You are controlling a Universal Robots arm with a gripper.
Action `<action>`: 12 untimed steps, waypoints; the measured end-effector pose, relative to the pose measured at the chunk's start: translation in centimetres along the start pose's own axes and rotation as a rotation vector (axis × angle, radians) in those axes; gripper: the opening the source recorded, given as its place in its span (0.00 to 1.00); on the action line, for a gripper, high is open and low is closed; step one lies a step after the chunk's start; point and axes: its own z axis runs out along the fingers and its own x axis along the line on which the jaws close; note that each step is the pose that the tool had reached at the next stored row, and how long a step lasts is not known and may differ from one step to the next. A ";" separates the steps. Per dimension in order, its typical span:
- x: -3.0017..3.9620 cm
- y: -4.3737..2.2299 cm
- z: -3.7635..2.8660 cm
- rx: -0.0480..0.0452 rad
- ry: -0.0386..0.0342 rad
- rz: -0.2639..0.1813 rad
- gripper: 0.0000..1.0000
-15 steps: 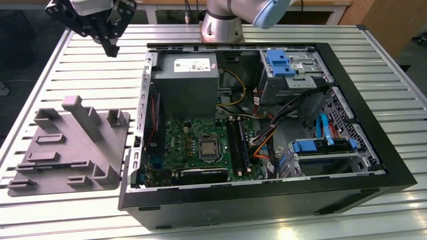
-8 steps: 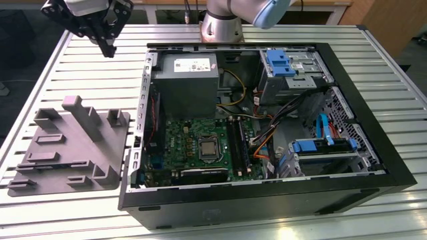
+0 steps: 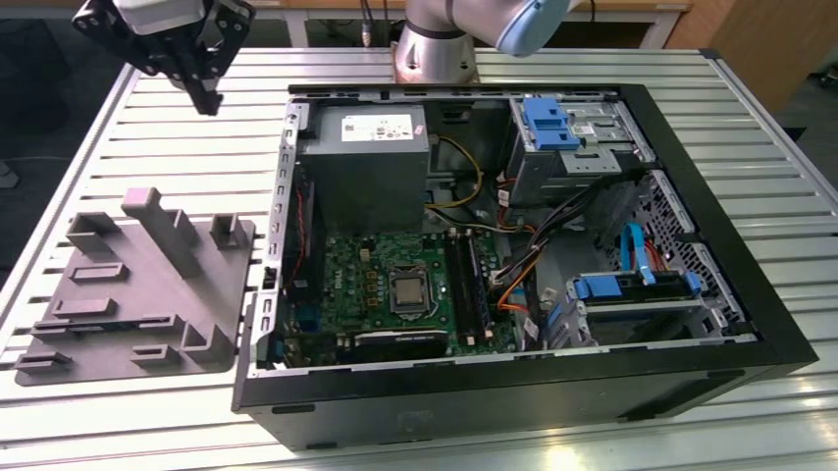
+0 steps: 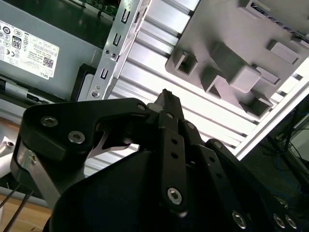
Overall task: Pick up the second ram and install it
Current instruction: 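Reach for the second ram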
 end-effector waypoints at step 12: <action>0.70 -0.20 -0.01 0.0000 0.0001 0.000 0.11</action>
